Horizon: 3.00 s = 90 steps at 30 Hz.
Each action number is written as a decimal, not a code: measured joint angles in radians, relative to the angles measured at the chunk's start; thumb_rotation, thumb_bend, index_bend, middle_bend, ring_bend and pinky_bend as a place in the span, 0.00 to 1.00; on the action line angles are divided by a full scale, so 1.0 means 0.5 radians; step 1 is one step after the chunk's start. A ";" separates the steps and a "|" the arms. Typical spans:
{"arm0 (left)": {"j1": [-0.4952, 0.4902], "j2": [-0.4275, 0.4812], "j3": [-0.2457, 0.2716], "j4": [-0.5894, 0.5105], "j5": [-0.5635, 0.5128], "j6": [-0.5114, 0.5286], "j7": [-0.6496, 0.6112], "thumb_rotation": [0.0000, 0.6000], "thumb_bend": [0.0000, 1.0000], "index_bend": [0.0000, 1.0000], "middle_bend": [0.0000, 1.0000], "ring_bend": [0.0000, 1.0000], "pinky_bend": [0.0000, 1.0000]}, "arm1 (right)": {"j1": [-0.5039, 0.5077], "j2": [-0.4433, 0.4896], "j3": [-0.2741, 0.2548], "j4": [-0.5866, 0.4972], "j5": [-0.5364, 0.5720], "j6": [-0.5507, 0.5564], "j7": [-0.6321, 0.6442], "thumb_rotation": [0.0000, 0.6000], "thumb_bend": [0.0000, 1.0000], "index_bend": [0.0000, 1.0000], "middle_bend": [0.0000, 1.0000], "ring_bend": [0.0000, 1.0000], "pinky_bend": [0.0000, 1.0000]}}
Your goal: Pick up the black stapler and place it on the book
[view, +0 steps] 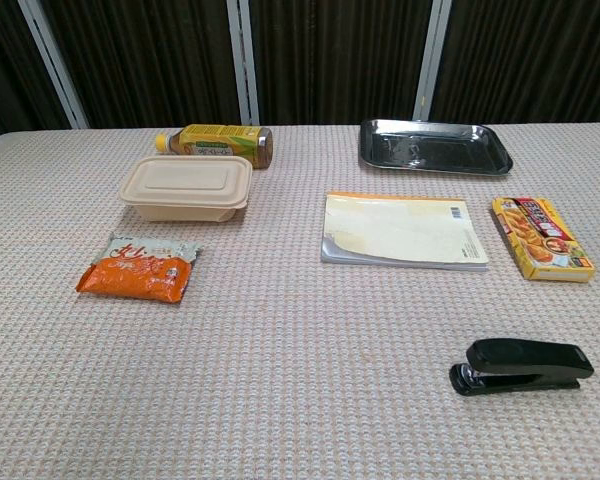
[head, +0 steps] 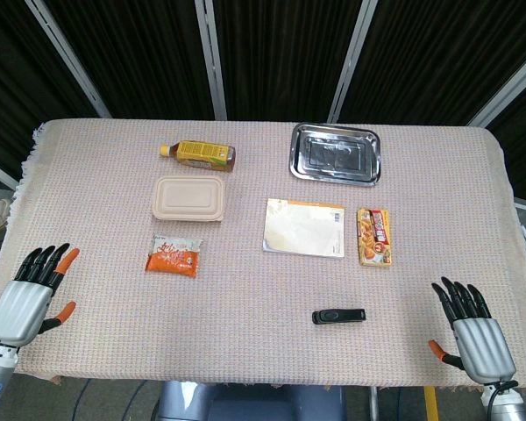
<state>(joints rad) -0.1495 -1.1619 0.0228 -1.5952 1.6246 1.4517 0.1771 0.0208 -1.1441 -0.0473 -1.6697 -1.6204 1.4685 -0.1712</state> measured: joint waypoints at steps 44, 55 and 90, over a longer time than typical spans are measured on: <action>-0.059 -0.051 -0.072 0.032 -0.149 -0.103 0.057 1.00 0.29 0.00 0.00 0.00 0.07 | 0.452 -0.509 0.053 0.072 -0.173 -0.688 -0.191 1.00 0.19 0.21 0.15 0.11 0.21; -0.090 -0.054 -0.088 0.053 -0.209 -0.171 0.038 1.00 0.29 0.00 0.00 0.00 0.07 | 0.597 -0.662 0.111 0.176 -0.019 -0.859 -0.226 1.00 0.21 0.23 0.16 0.12 0.21; -0.108 -0.076 -0.086 0.036 -0.264 -0.193 0.138 1.00 0.29 0.00 0.00 0.00 0.07 | 0.774 -0.735 0.088 0.486 0.056 -0.833 -0.027 1.00 0.46 0.67 0.47 0.51 0.62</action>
<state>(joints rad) -0.2033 -1.1998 -0.0202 -1.5772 1.4927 1.3553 0.2458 0.4079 -1.5117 -0.0034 -1.4268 -1.5923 1.0522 -0.1845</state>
